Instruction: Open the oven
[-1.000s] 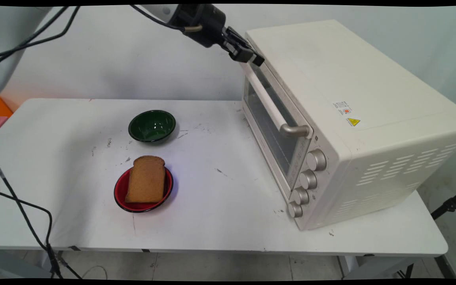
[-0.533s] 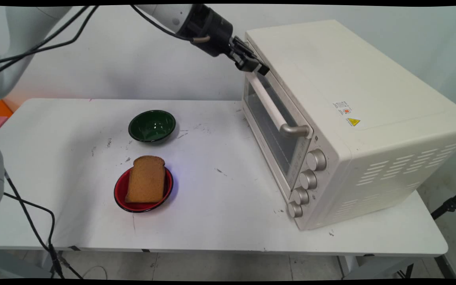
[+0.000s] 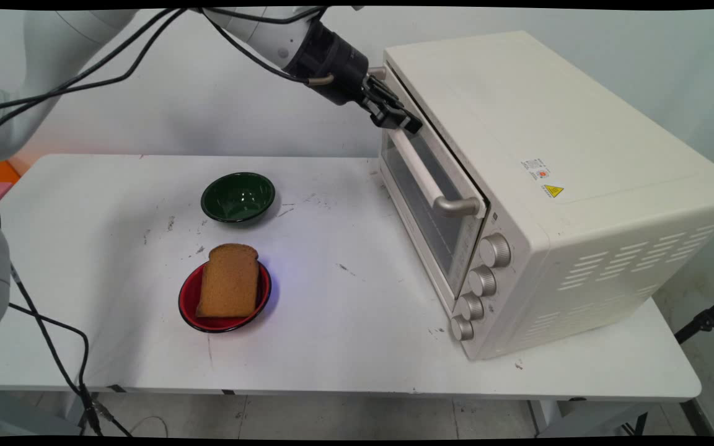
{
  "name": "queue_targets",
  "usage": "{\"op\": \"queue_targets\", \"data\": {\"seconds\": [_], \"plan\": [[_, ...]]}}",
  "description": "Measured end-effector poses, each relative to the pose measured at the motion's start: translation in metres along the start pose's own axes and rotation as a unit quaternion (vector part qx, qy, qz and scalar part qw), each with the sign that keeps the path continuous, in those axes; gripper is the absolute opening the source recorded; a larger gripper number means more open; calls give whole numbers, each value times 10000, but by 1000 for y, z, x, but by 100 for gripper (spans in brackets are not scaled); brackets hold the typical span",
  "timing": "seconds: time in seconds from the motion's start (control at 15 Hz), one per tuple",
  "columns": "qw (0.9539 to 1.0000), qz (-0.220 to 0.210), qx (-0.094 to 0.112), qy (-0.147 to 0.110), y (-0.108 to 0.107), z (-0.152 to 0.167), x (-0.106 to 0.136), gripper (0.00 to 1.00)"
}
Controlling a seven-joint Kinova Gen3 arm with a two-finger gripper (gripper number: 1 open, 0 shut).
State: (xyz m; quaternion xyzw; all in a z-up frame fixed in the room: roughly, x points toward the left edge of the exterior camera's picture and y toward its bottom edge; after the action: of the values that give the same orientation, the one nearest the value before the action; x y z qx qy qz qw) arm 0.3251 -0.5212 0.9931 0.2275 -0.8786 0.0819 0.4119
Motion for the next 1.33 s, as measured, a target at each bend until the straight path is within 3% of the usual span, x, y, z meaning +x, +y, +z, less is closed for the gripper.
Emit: {"op": "queue_targets", "data": {"seconds": [0.47,1.33], "plan": [[9999,-45,-13,-102,0,-7,-12,0],[9992,-90,-106,-385,11,-51,-45,0]]}}
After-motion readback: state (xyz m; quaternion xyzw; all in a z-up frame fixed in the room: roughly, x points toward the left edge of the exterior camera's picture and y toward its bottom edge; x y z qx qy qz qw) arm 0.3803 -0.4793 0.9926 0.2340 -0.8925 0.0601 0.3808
